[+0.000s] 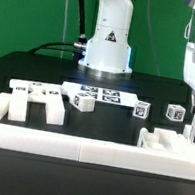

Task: Assemble chair

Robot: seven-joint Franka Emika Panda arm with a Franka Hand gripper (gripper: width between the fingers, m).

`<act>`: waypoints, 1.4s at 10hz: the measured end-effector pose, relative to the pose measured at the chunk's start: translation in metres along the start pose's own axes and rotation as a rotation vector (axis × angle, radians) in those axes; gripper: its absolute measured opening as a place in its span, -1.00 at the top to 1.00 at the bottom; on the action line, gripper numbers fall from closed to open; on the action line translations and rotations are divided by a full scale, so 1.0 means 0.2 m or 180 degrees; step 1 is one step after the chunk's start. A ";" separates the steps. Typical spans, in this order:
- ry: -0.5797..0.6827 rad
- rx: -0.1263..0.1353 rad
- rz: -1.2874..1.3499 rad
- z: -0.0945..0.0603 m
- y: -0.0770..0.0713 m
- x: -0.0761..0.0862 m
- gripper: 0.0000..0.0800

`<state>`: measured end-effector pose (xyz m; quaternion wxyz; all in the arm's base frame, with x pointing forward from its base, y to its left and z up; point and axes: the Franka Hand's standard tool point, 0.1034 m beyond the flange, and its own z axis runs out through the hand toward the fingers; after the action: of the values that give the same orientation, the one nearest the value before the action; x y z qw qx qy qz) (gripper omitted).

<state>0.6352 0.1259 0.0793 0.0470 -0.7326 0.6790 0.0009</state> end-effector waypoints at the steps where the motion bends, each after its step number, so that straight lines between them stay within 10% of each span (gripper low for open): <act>1: 0.0008 0.0020 -0.0301 0.01 0.00 0.00 -0.51; 14: 0.0179 -0.0104 -0.3823 0.01 -0.01 0.01 -0.62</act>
Offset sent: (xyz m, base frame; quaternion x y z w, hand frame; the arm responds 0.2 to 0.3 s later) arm 0.0000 0.0000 0.0000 0.0000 0.0000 -0.1296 0.9916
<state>0.6370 0.1233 0.0769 0.0101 -0.9884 0.1472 -0.0348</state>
